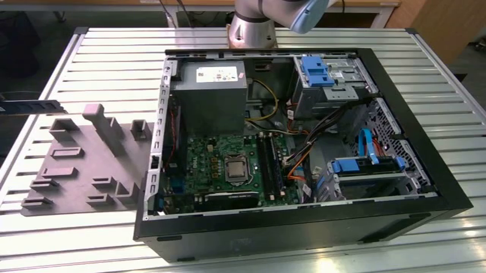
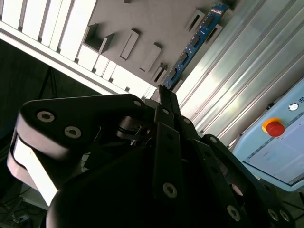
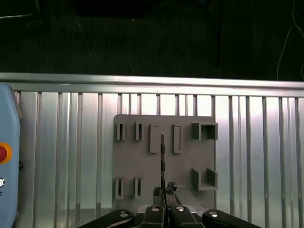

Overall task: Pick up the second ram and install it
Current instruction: 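Pick up the second ram and move it above second insertion slot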

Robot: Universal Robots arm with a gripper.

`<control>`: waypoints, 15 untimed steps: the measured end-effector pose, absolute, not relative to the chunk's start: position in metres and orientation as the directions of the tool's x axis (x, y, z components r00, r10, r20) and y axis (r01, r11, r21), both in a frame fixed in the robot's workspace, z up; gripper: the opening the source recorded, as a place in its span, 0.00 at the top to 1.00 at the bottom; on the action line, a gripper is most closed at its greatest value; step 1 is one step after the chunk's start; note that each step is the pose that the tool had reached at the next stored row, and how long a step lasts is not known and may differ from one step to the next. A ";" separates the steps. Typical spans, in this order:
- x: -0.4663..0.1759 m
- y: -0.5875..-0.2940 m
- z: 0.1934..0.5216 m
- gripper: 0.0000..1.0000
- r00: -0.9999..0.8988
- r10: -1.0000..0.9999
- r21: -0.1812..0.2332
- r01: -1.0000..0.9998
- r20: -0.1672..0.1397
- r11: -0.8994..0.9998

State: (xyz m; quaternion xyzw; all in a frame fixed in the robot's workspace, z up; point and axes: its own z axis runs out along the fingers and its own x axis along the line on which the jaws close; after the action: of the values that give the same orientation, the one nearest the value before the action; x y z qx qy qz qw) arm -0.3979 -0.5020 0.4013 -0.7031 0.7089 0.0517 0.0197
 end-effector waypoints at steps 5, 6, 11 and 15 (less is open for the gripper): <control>-0.396 -0.502 0.401 0.89 -0.010 -0.995 0.046 -0.999 -0.101 0.006; -0.396 -0.502 0.401 0.89 -0.010 -0.995 0.045 -0.999 -0.101 0.006; -0.394 -0.502 0.401 0.89 -0.010 -0.995 0.046 -0.999 -0.101 0.006; -0.390 -0.502 0.401 0.89 -0.010 -0.995 0.046 -0.999 -0.101 0.006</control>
State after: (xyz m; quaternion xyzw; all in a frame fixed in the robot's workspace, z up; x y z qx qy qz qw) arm -0.3901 -0.5020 0.4013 -0.7031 0.7089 0.0517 0.0197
